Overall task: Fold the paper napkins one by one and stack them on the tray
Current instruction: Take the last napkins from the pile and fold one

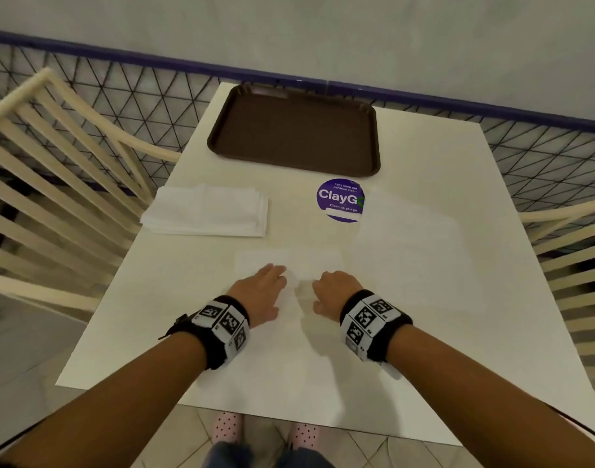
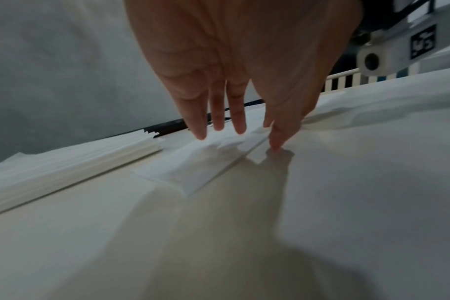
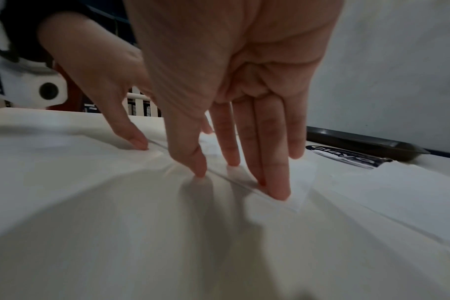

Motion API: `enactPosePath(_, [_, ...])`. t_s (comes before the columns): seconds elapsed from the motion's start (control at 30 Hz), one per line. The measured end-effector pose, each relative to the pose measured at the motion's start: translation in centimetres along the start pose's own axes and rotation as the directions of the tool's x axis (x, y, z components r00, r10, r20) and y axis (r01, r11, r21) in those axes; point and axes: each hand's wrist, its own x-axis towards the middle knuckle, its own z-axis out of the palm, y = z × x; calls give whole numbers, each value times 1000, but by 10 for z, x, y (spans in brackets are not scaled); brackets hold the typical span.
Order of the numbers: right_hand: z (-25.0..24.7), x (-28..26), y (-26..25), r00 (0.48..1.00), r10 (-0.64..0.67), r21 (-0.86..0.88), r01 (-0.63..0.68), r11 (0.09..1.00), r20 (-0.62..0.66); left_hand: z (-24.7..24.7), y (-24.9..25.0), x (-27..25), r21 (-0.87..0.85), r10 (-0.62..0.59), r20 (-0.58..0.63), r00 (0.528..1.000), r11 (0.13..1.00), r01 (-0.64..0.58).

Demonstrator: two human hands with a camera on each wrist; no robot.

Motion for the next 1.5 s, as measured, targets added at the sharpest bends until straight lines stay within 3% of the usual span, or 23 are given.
enactPosePath(0.13, [-3, 5, 1, 999, -48, -31, 48, 998, 9, -4, 9, 19, 50, -30, 38, 999, 998, 28])
enactPosePath(0.2, [-4, 6, 0, 998, -65, -41, 66, 997, 13, 1, 14, 24, 185, -5, -90, 996, 982, 22])
enactPosePath(0.23, [-3, 7, -1, 997, -74, -41, 74, 996, 2, 0, 17, 25, 254, -30, -86, 996, 966, 52])
enactPosePath(0.33, [2, 10, 0, 996, -81, -18, 80, 997, -29, 20, 10, 42, 291, 11, -210, 978, 955, 52])
enactPosePath(0.53, [5, 7, 14, 994, -81, -152, 68, 986, -80, -8, 4, 27, 239, 21, 11, 1000, 971, -23])
enactPosePath(0.63, [-19, 7, 25, 949, -36, -106, 2, 994, -315, -25, -22, 22, 192, 13, -66, 998, 981, -1])
enactPosePath(0.73, [-56, 6, 32, 970, 21, -56, -35, 998, -244, -50, -53, 21, 163, -42, -171, 984, 984, 70])
enactPosePath(0.87, [-100, 28, 38, 910, 94, 20, -93, 995, -403, -102, -93, 15, 143, -80, -283, 956, 982, 125])
enactPosePath(1.1, [-173, 76, 2, 872, 142, 177, -65, 982, -469, -157, -166, -6, 294, -128, -402, 907, 920, 260])
enactPosePath(1.23, [-167, 98, -26, 866, 162, 199, -74, 977, -473, -139, -191, -15, 295, -104, -414, 904, 925, 241])
enactPosePath(1.43, [-101, 132, -59, 927, 123, 213, -48, 976, -353, -70, -205, -2, 219, -109, -210, 972, 963, 155])
enactPosePath(1.5, [-85, 137, -67, 941, 123, 245, -45, 969, -315, -49, -207, 4, 219, -64, -234, 970, 969, 117])
